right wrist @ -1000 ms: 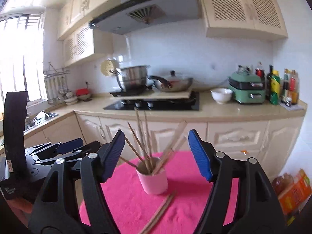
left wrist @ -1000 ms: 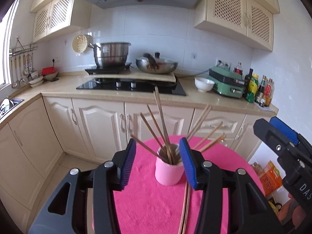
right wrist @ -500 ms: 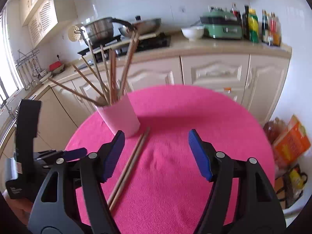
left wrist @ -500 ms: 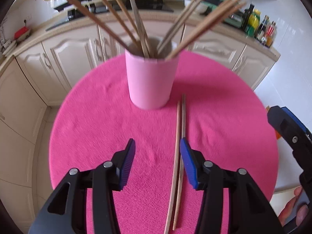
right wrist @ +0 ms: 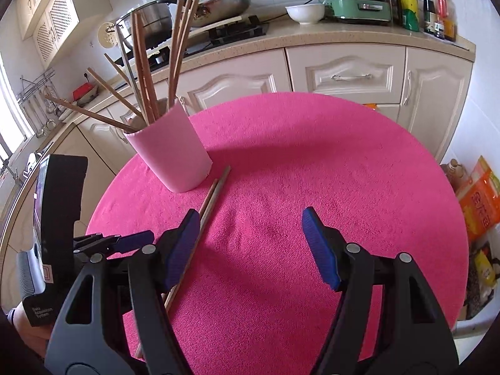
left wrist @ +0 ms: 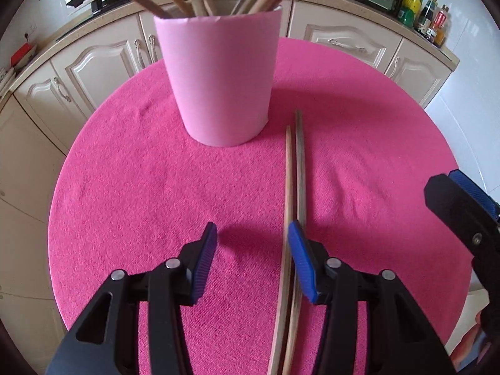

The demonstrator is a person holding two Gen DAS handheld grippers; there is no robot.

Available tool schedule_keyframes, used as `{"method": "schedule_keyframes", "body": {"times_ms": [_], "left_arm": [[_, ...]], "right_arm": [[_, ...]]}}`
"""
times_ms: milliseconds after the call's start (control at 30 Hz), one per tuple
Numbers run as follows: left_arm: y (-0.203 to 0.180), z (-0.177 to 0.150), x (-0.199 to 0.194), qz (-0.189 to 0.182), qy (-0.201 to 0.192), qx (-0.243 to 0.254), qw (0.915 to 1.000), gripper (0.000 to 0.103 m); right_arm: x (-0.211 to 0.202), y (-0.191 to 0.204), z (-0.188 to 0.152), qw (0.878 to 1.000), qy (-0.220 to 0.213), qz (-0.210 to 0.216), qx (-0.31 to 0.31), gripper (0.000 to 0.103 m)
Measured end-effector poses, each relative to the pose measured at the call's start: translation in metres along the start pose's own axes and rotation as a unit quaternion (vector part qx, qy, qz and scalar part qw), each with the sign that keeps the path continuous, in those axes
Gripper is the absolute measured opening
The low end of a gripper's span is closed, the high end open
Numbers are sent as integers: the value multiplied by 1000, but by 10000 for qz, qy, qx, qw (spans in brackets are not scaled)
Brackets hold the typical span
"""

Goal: Organize utensils
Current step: 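Move both open tools back down to the remaining chopsticks, then close the left tool on a chopstick while the right tool grasps another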

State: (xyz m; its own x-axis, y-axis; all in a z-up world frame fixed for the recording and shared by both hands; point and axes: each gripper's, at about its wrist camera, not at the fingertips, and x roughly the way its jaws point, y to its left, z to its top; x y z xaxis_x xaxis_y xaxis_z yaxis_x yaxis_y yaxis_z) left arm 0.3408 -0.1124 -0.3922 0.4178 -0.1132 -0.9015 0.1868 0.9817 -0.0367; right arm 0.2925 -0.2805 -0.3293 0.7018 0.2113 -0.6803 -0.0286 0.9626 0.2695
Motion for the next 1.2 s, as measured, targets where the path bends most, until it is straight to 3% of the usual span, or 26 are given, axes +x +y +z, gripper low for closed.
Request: {"method": "schedule_keyframes", "body": {"times_ms": [267, 300, 367, 400, 700, 800, 867, 933, 1067, 1200], "left_arm": [[-18, 17, 14, 264, 243, 383, 9986, 48], [-18, 18, 14, 253, 258, 359, 9987, 45], [-14, 21, 14, 136, 279, 216, 9993, 27], [-12, 22, 13, 95, 295, 167, 9994, 10], [19, 3, -12, -475, 184, -690, 9963, 7], [28, -7, -24, -482, 63, -876, 9950, 7], [36, -12, -32, -384, -76, -1007, 9942, 7], [45, -14, -36, -368, -116, -1201, 9920, 7], [66, -14, -42, -230, -166, -1421, 9894, 7], [77, -14, -46, -141, -212, -1521, 9880, 7]], "right_arm": [[13, -5, 1, 9996, 270, -12, 83, 67], [14, -5, 1, 9995, 292, -16, 91, 67], [16, -6, 1, 9992, 373, -2, 127, 67], [18, -7, 2, 9989, 443, 23, 171, 67], [46, 11, 9, 9935, 1120, 122, 151, 67], [60, 22, 10, 9898, 1405, 225, 121, 52], [68, 31, 11, 9872, 1570, 268, 99, 34], [76, 41, 12, 9848, 1699, 340, 87, 33], [92, 55, 13, 9798, 1975, 320, 11, 21], [100, 61, 20, 9784, 2057, -75, -170, 17]]}}
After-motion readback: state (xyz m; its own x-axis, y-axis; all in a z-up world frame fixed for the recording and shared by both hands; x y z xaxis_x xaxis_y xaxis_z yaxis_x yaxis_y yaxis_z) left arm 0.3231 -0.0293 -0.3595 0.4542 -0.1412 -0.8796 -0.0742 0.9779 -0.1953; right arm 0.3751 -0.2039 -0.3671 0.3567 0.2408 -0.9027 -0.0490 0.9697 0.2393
